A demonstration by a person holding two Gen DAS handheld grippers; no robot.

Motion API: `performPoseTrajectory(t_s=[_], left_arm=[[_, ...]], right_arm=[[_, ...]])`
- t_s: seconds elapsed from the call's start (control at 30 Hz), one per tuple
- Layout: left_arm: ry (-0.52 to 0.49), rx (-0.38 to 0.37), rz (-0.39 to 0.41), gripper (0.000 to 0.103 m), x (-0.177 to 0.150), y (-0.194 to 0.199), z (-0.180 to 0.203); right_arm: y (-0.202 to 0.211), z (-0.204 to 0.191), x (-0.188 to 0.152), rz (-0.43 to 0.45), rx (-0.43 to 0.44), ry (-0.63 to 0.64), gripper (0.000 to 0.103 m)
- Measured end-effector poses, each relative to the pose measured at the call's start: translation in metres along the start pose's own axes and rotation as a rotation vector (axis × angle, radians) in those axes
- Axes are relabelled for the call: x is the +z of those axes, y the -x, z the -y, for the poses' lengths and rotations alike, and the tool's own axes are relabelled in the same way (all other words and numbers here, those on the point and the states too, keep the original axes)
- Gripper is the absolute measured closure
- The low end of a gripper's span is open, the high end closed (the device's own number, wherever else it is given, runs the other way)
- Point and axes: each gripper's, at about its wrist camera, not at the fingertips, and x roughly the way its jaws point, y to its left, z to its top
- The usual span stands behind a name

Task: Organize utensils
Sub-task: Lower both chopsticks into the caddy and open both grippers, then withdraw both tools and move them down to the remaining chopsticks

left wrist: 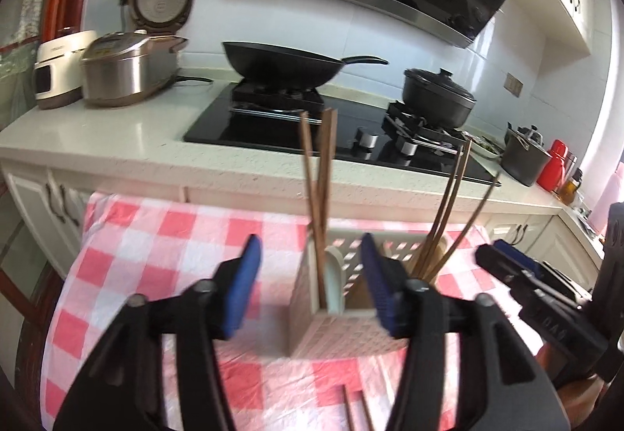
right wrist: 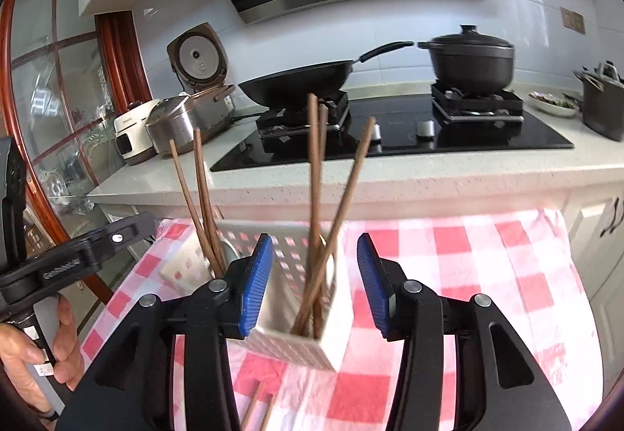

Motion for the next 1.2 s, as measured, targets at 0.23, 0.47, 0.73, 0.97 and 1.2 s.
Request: performPoseTrajectory(t_s=[0.23, 0.47, 0.73, 0.97, 1.2], left_arm=[[0.02, 0.1, 0.022, 0.016, -0.067, 0.029, -0.02], [0.006, 0.135, -0.059, 0.015, -0.133, 0.044, -0.031], [0.056, 0.136, -0.109, 0.015, -0.173, 0.059, -0.047], [0.045, 0.131, -0.098, 0.015, -0.178, 0.067, -0.046], [0.05, 0.126, -0.095, 0.014, -0.184, 0.071, -0.052]], right_arm=[[0.007, 0.005, -0.062, -0.09, -0.032, -0.028, 0.058], [-0.001, -0.003, -0.119, -0.212, -0.013, -0.064, 0.058], [0.006, -0.026, -0.15, -0.27, 0.005, -0.045, 0.058], [0.006, -0.047, -0.16, -0.309, -0.003, 0.001, 0.058], [-0.002, -0.065, -0.165, -0.331, -0.037, 0.068, 0.059]])
